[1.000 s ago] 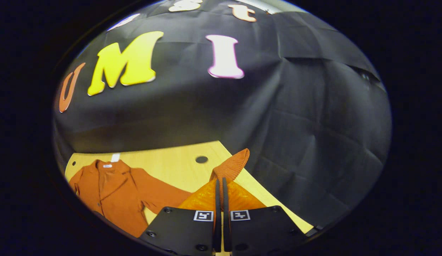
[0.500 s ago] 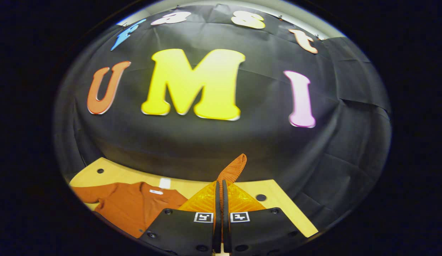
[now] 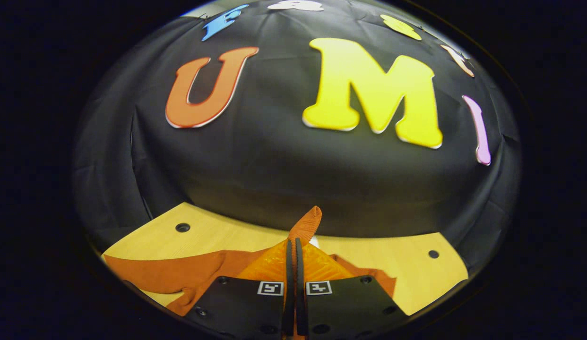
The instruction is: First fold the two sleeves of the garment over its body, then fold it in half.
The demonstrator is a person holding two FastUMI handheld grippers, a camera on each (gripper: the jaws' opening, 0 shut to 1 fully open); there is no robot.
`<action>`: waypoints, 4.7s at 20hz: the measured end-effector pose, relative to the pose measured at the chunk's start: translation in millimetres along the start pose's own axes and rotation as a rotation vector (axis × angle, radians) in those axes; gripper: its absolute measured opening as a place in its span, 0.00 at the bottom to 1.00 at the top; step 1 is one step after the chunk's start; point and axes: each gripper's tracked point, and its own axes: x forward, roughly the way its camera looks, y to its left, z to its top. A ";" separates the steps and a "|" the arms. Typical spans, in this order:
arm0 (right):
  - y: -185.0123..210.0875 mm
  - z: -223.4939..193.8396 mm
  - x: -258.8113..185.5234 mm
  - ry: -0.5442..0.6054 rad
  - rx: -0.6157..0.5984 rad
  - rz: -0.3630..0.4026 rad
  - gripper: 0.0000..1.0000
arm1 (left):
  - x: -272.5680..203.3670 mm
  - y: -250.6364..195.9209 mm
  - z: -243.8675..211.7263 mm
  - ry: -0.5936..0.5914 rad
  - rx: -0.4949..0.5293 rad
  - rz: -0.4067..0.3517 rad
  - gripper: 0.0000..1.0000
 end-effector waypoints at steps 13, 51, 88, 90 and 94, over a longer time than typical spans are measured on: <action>101.5 -107.9 59.5 0.189 0.002 0.117 0.10 | -14.3 106.4 -40.5 0.079 -0.058 0.200 0.98; -114.2 -26.3 -221.2 0.041 0.055 0.033 0.88 | 105.8 76.3 -188.1 0.342 -0.137 0.216 1.00; -226.1 -65.7 -299.7 -0.023 0.230 -0.150 0.89 | 158.4 -184.9 151.2 -0.033 -0.020 -0.459 0.03; -244.8 -69.4 -308.9 -0.027 0.240 -0.188 0.89 | 148.3 -237.5 164.8 -0.068 0.064 -0.525 0.03; -280.3 -77.3 -329.4 -0.023 0.250 -0.260 0.89 | 121.4 -360.4 164.5 -0.116 0.206 -0.705 0.03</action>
